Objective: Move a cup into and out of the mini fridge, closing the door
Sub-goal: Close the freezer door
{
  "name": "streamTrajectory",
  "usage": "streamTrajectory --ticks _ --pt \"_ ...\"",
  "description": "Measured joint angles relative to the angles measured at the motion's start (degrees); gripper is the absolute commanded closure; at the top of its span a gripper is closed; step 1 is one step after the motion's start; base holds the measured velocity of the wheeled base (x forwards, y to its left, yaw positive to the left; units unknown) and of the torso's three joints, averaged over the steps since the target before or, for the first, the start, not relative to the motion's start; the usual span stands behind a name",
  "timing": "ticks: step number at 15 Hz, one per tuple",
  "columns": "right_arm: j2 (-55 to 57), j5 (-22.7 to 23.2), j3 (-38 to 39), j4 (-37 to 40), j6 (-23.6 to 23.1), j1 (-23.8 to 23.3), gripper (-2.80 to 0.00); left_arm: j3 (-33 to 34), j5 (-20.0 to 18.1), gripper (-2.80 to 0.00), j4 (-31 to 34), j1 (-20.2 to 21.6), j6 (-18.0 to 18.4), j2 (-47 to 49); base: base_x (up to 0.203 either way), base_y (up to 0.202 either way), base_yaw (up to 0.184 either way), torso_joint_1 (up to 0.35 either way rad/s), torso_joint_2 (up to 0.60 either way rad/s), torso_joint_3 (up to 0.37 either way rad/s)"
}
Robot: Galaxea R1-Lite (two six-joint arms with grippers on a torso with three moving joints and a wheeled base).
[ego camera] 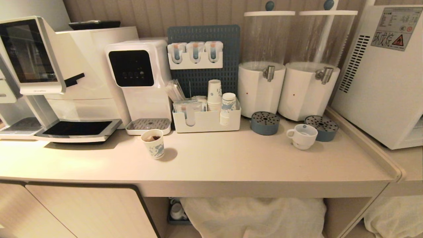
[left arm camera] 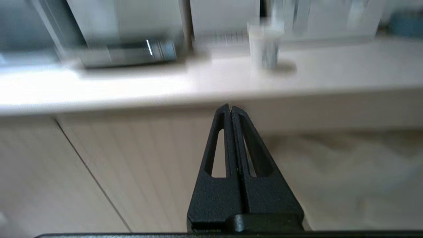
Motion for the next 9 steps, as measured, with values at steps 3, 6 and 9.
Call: streamTrajectory --ticks 3,6,9 --pt "1.96 0.0 -0.8 -3.06 0.82 0.01 0.0 -0.2 -0.96 0.0 3.71 0.0 0.47 0.0 0.0 0.0 0.0 0.0 0.0 0.0" --pt "3.38 -0.02 -0.7 -2.92 1.77 0.19 0.0 -0.13 -0.33 0.0 9.4 0.02 -3.77 0.0 0.0 0.0 0.0 0.0 0.0 0.0" --pt "3.82 -0.9 -1.23 -3.07 4.37 5.88 0.0 0.0 -0.26 0.0 8.51 0.02 -4.02 0.0 0.0 0.0 0.0 0.0 0.0 0.0"
